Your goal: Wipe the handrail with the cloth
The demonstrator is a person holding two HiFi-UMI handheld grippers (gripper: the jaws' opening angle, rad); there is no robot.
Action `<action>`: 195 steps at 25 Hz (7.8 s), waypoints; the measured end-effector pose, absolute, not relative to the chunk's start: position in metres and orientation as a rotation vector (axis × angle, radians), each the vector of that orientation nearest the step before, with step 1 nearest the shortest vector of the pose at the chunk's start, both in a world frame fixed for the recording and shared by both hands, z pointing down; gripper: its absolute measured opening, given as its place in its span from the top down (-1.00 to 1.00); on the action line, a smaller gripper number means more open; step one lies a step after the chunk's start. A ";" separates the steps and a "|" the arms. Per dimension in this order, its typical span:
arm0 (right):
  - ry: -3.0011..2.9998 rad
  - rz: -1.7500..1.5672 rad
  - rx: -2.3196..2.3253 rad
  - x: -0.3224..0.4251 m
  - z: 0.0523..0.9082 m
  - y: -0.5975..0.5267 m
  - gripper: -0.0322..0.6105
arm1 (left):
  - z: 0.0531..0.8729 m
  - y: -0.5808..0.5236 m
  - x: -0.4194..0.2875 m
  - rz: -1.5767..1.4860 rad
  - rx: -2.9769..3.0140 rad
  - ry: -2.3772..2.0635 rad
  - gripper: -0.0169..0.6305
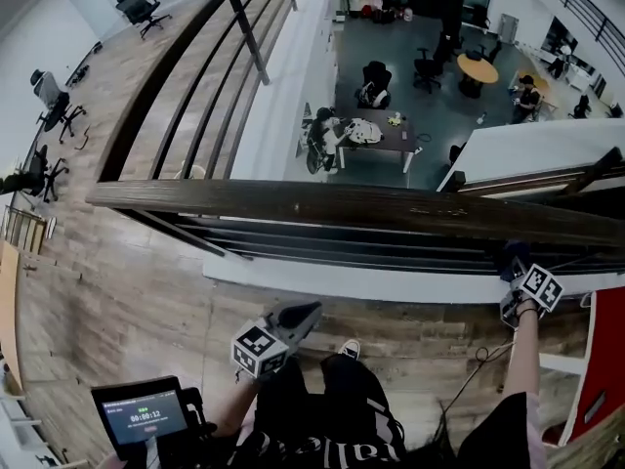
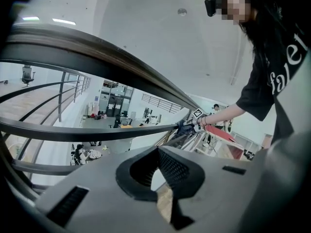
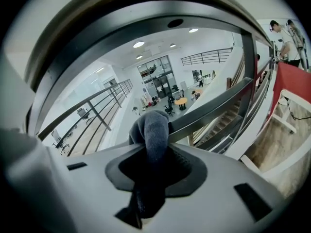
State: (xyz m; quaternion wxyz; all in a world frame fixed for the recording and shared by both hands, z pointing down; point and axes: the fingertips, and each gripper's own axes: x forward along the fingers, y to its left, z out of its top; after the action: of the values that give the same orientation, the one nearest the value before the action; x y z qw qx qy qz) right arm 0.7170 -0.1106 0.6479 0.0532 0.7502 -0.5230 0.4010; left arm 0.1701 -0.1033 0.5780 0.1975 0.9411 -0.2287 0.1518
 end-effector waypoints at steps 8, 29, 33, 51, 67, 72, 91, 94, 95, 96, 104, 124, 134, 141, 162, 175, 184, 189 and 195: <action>-1.653 1.211 2.334 0.672 0.626 -0.117 0.59 | 0.579 -0.104 0.117 0.460 2.568 -0.691 0.95; -2.129 1.271 1.702 0.172 0.662 -0.180 0.59 | 0.575 -0.127 -0.072 0.319 2.572 -0.723 0.95; -2.177 1.278 1.547 0.054 0.689 -0.214 0.59 | 0.597 -0.141 -0.144 0.332 2.564 -0.750 0.95; -2.199 1.203 1.080 -0.251 0.784 -0.321 0.59 | 0.665 -0.154 -0.322 0.292 2.414 -0.939 0.95; -2.078 1.270 1.299 -0.143 0.823 -0.336 0.59 | 0.698 -0.135 -0.285 0.373 2.403 -0.874 0.95; -2.047 1.301 1.384 -0.068 0.817 -0.330 0.59 | 0.689 -0.148 -0.235 0.390 2.437 -0.834 0.95; -1.844 1.380 1.780 0.314 0.830 -0.245 0.59 | 0.697 -0.119 0.030 0.529 2.502 -0.579 0.95; -1.806 1.379 1.830 0.376 0.826 -0.225 0.59 | 0.697 -0.106 0.076 0.543 2.504 -0.519 0.95; -1.793 1.375 1.844 0.398 0.825 -0.219 0.59 | 0.695 -0.103 0.094 0.543 2.505 -0.502 0.95; -1.780 1.371 1.860 0.420 0.825 -0.214 0.59 | 0.695 -0.100 0.113 0.543 2.507 -0.487 0.95; -1.672 1.313 1.940 0.574 0.834 -0.181 0.59 | 0.696 -0.082 0.231 0.522 2.528 -0.373 0.95; -1.587 1.281 2.019 0.646 0.809 -0.133 0.59 | 0.680 -0.101 0.270 0.542 2.601 -0.316 0.95; -1.758 1.279 1.994 0.499 0.745 -0.083 0.59 | 0.642 -0.087 0.208 0.481 2.631 -0.334 0.95; -1.897 1.303 1.952 0.308 0.688 -0.058 0.59 | 0.614 -0.074 0.089 0.433 2.656 -0.380 0.95; -2.281 1.186 1.843 0.016 0.575 0.007 0.59 | 0.546 -0.012 -0.089 0.217 2.697 -0.588 0.95; -2.407 1.056 1.718 0.030 0.515 0.061 0.59 | 0.491 0.041 -0.057 0.169 2.705 -0.681 0.95; -2.402 1.028 1.689 0.070 0.521 0.131 0.59 | 0.497 0.117 -0.010 0.173 2.678 -0.675 0.95; -2.400 1.008 1.686 0.089 0.523 0.155 0.59 | 0.494 0.141 0.008 0.151 2.693 -0.672 0.95; -2.405 0.987 1.688 0.099 0.522 0.172 0.59 | 0.487 0.155 0.016 0.110 2.692 -0.689 0.95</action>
State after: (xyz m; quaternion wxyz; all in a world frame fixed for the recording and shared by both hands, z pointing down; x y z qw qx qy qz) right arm 0.0993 0.1720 0.5223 0.0209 0.5445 -0.7757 0.3183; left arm 0.0155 0.1549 0.4866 0.1795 0.9523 -0.2437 0.0389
